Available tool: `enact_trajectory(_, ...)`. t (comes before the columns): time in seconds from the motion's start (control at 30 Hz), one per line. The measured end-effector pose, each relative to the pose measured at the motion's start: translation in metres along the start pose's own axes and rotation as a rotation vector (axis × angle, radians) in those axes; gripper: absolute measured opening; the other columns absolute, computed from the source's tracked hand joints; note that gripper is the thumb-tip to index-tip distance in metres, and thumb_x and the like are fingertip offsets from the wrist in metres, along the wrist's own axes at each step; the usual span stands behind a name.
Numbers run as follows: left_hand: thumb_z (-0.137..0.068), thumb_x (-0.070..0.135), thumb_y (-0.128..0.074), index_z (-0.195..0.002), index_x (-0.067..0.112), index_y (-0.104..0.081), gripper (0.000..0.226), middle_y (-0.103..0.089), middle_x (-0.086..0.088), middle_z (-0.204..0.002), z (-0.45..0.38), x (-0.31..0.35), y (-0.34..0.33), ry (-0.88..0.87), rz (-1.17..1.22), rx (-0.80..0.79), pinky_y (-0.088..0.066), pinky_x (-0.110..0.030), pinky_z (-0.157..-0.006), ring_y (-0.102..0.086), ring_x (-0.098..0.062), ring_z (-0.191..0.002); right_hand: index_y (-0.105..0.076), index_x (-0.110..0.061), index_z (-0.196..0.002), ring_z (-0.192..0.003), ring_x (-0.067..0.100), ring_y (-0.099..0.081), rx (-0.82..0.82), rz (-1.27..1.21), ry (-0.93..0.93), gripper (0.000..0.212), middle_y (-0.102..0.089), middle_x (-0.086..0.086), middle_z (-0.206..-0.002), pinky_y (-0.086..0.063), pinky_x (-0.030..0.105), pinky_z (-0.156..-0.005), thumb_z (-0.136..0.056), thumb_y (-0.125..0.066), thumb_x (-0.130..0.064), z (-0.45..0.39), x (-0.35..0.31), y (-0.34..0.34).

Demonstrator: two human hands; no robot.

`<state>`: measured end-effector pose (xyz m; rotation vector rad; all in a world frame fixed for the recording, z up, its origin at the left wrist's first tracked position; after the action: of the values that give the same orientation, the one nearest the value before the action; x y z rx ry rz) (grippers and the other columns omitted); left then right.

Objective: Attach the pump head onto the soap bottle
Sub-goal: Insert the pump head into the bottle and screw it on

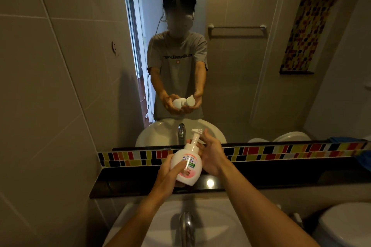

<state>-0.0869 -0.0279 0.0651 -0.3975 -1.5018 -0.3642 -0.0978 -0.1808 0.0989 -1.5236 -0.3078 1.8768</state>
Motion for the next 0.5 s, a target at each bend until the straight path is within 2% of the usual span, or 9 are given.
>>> enact_trajectory(0.1, -0.080, 0.038, -0.068, -0.109, 0.040, -0.053, 0.033, -0.063, -0.007, -0.113, -0.0009, -0.0005, -0.0003, -0.036, -0.055, -0.007, -0.062, -0.039, -0.075, -0.068, -0.024, -0.100, -0.069, -0.012, -0.097, -0.085, 0.026, -0.060, -0.004, 0.034, 0.008, 0.040, -0.068, 0.013, -0.093, -0.046, 0.044, -0.094, -0.097, -0.048, -0.046, 0.0016, -0.0020, -0.0008)
enact_trajectory(0.23, -0.073, 0.042, -0.066, -0.107, 0.044, -0.052, 0.037, -0.063, -0.004, -0.112, -0.0003, 0.0000, -0.0012, -0.066, -0.059, 0.003, -0.061, -0.036, -0.075, -0.067, -0.022, -0.100, -0.070, -0.013, -0.096, -0.087, 0.025, -0.059, -0.010, 0.060, 0.014, 0.036, -0.066, 0.011, -0.096, -0.048, 0.041, -0.086, -0.099, -0.048, -0.042, 0.0026, -0.0045, -0.0037)
enact_trajectory(0.37, -0.078, 0.037, -0.068, -0.108, 0.041, -0.052, 0.034, -0.063, -0.006, -0.112, 0.0004, 0.0001, -0.0007, -0.033, -0.013, -0.001, -0.060, -0.035, -0.074, -0.067, -0.023, -0.100, -0.069, -0.013, -0.097, -0.087, 0.025, -0.059, -0.003, 0.102, 0.013, 0.037, -0.064, 0.011, -0.097, -0.050, 0.039, -0.081, -0.098, -0.049, -0.044, 0.0027, -0.0051, -0.0083)
enact_trajectory(0.5, -0.085, 0.027, -0.063, -0.113, 0.030, -0.054, 0.029, -0.064, -0.010, -0.113, 0.0017, -0.0030, 0.0018, 0.038, 0.076, -0.029, -0.060, -0.040, -0.074, -0.067, -0.027, -0.100, -0.070, -0.015, -0.100, -0.091, 0.027, -0.058, 0.001, 0.150, 0.003, 0.038, -0.063, 0.014, -0.108, -0.050, 0.038, -0.081, -0.096, -0.050, -0.047, 0.0011, -0.0017, -0.0077)
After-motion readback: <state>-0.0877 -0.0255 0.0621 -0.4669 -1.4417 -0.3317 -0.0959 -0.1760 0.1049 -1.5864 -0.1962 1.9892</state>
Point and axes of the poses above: each hand's wrist, its own z-axis away from the middle knuckle, its own y-axis out of the back of the hand, x = y × z, the point moved 3 cm from there along -z, towards the middle knuckle
